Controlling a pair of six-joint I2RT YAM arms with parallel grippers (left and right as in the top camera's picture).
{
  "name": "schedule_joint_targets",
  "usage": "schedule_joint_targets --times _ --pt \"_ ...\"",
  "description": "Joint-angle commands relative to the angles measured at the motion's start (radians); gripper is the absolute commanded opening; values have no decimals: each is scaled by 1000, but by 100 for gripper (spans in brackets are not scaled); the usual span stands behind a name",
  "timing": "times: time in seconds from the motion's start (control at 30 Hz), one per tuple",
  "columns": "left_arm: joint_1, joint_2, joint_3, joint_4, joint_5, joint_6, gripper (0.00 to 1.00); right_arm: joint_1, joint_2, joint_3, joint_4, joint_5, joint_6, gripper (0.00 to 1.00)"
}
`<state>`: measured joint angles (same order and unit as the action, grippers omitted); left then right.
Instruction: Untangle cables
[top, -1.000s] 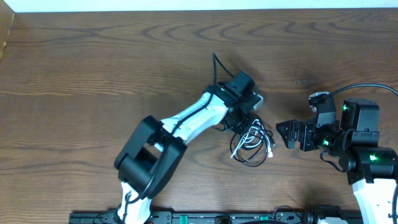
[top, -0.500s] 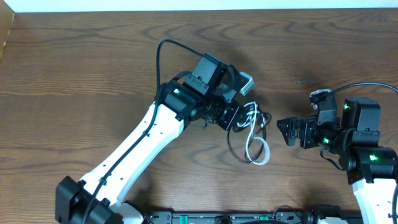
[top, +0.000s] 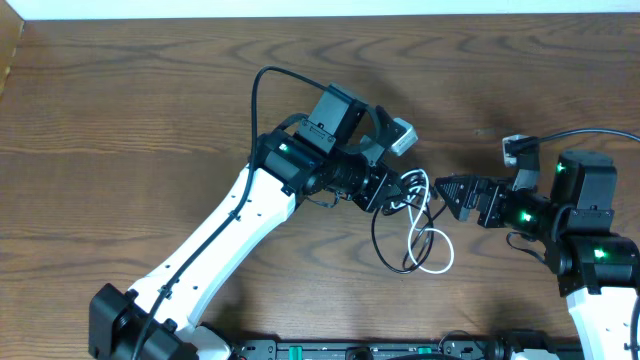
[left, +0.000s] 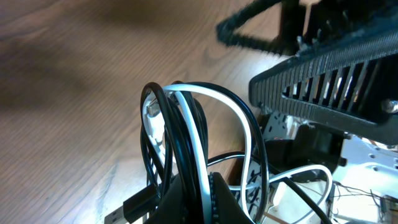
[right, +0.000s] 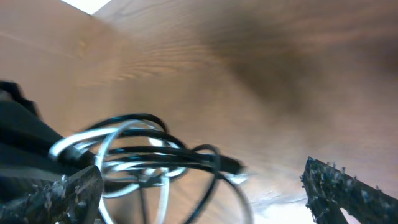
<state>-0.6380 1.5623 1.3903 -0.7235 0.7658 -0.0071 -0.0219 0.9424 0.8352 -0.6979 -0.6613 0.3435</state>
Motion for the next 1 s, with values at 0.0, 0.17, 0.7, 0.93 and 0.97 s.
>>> schedule_joint_targets --times 0.0,0.17,0.7,0.93,0.97 --pt "-3 -10 10 11 57 -5 7 4 0 11 -1 -109 239 99" --pt "-3 -10 10 11 62 -5 7 4 0 11 -2 -154 325 86" --pt "-3 -10 10 65 245 -5 7 4 0 11 -50 -145 340 31" --pt "-3 -10 10 54 191 -5 7 4 0 11 -75 8 262 1" --pt "-3 -10 10 41 128 -5 7 4 0 11 -88 48 248 1"
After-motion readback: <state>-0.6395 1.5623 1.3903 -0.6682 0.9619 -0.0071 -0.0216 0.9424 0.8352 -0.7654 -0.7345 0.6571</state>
